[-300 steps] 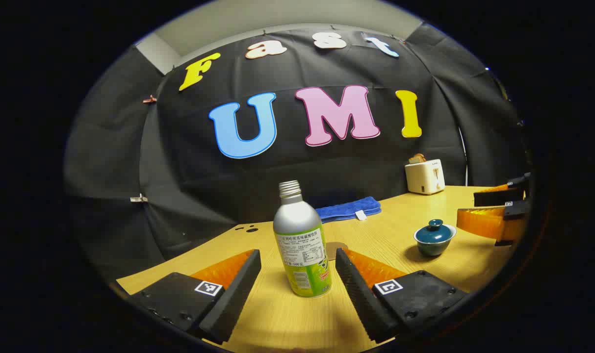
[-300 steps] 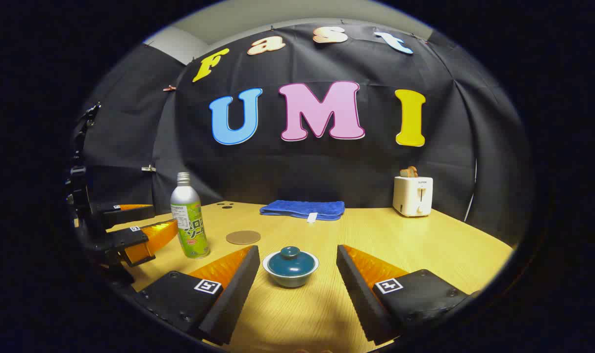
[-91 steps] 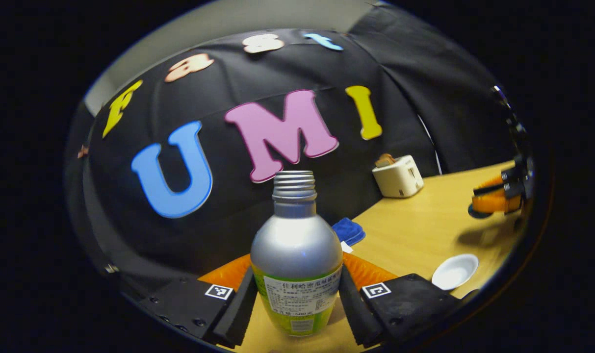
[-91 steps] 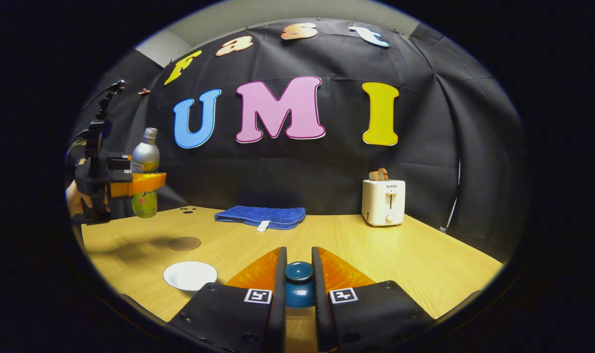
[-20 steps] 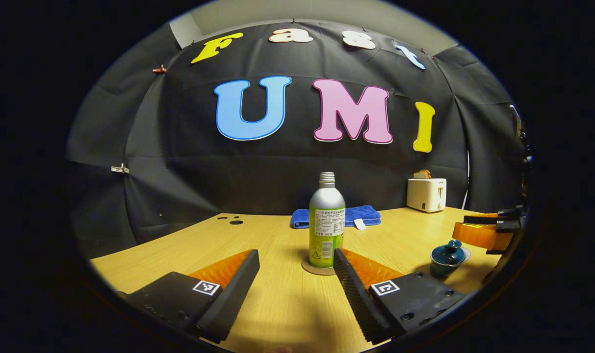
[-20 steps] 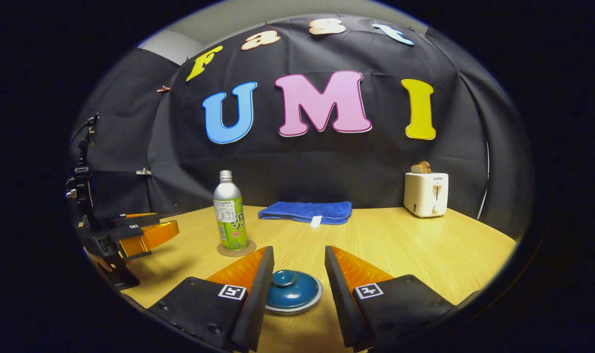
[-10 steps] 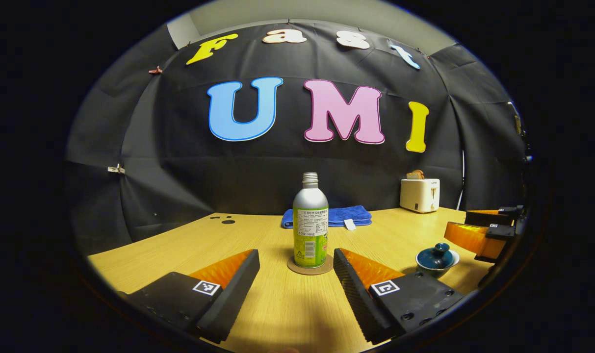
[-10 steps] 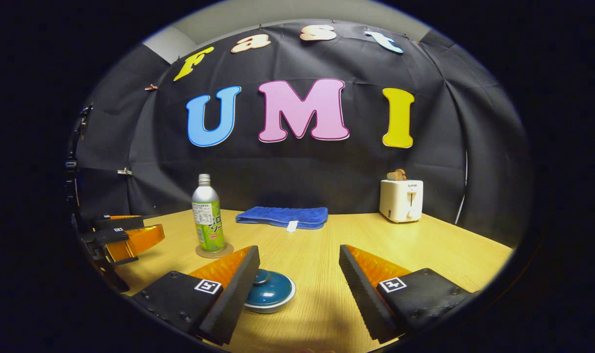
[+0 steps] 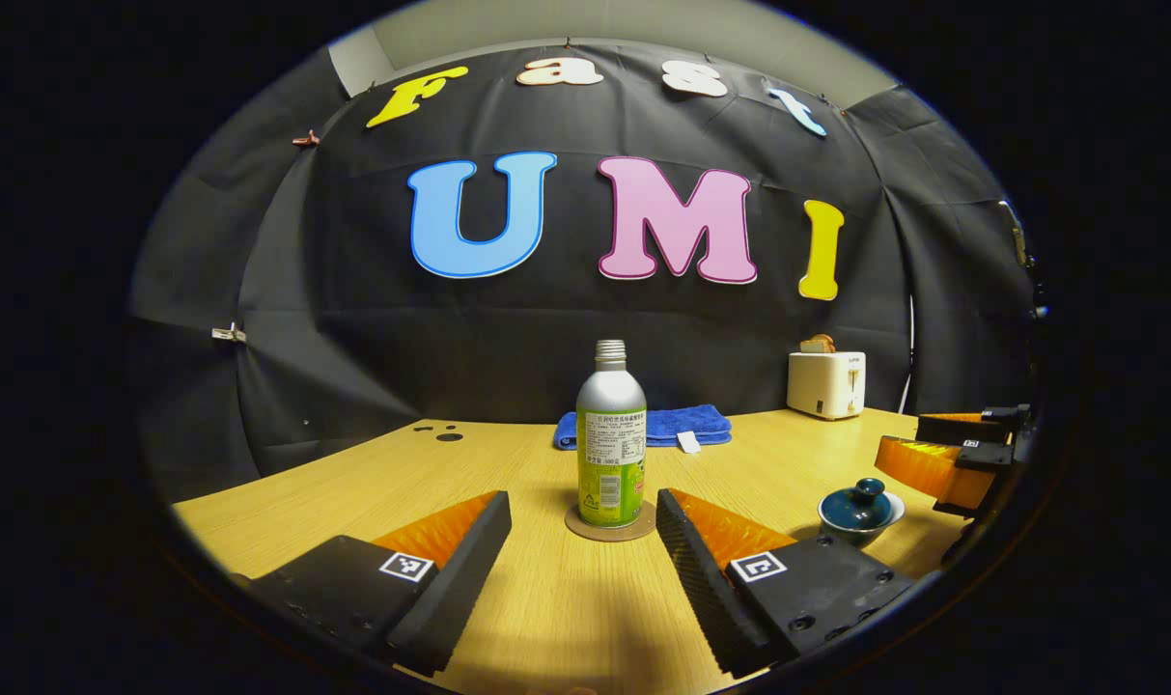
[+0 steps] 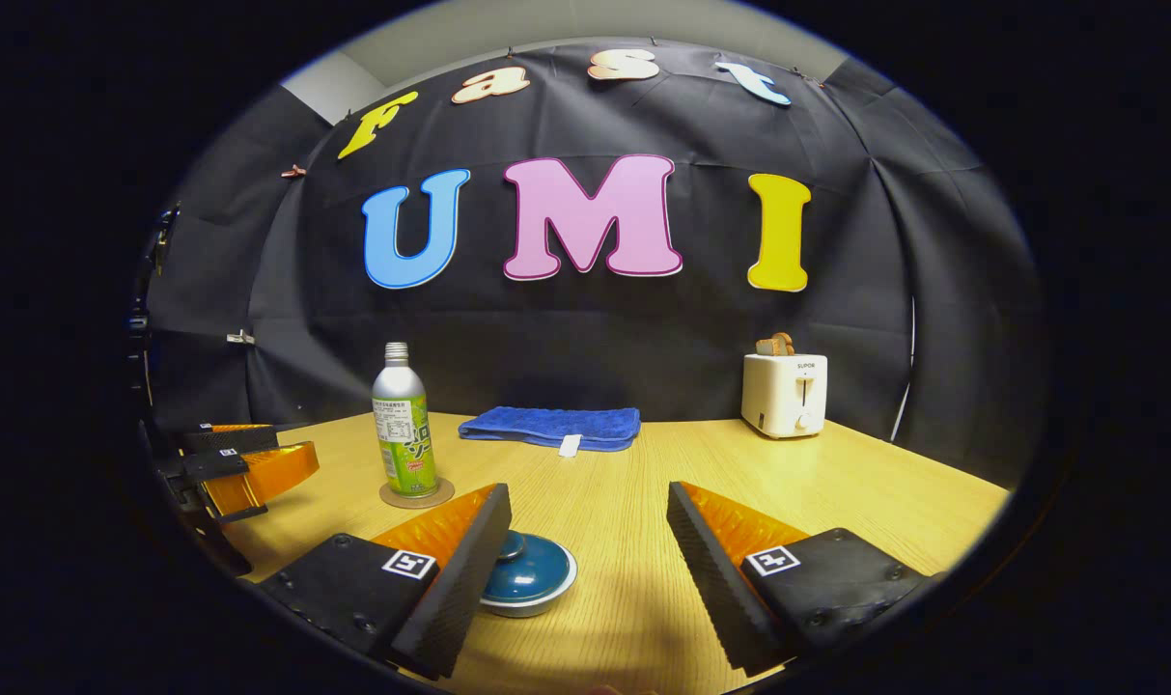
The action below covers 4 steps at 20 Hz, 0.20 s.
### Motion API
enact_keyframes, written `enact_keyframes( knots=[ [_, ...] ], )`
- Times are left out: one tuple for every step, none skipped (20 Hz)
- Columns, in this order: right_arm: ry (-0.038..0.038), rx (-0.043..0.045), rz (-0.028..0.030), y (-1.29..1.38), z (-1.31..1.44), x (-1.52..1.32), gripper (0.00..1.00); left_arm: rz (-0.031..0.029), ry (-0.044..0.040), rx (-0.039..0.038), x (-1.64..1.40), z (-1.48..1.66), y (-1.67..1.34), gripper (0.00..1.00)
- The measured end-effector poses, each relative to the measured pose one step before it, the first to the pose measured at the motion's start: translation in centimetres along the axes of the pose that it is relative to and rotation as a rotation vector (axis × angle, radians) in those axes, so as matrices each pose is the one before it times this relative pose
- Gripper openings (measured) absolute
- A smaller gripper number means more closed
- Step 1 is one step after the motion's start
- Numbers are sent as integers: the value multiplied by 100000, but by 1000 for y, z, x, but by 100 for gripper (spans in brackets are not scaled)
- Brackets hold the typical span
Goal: Open the teacup lid with one hand, grasp the water bottle and pour water into the teacup with the other hand; after pouring, place the water bottle on the coaster and then close the teacup lid.
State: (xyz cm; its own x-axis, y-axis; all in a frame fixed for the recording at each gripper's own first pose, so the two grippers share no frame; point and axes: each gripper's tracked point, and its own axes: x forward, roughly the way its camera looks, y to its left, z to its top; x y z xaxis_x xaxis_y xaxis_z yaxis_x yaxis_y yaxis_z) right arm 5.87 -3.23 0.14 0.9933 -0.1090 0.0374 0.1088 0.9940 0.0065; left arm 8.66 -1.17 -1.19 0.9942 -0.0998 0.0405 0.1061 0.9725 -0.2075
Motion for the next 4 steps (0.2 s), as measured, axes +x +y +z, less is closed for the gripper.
enact_keyframes(
  knots=[
    [12, 30, -8, -4, 25, -37, 100, 18, -15, -33, 24, 8, -21, 96],
    [-16, -14, 1, -41, -27, 27, 100, -3, 14, 18, -62, 23, -10, 96],
    [10, 24, 0, 39, 5, -43, 100, -27, 6, 10, 84, -104, 4, 96],
    [-3, -15, -3, 17, 10, 25, 100, 18, -26, -15, -63, 15, 19, 96]
  ],
)
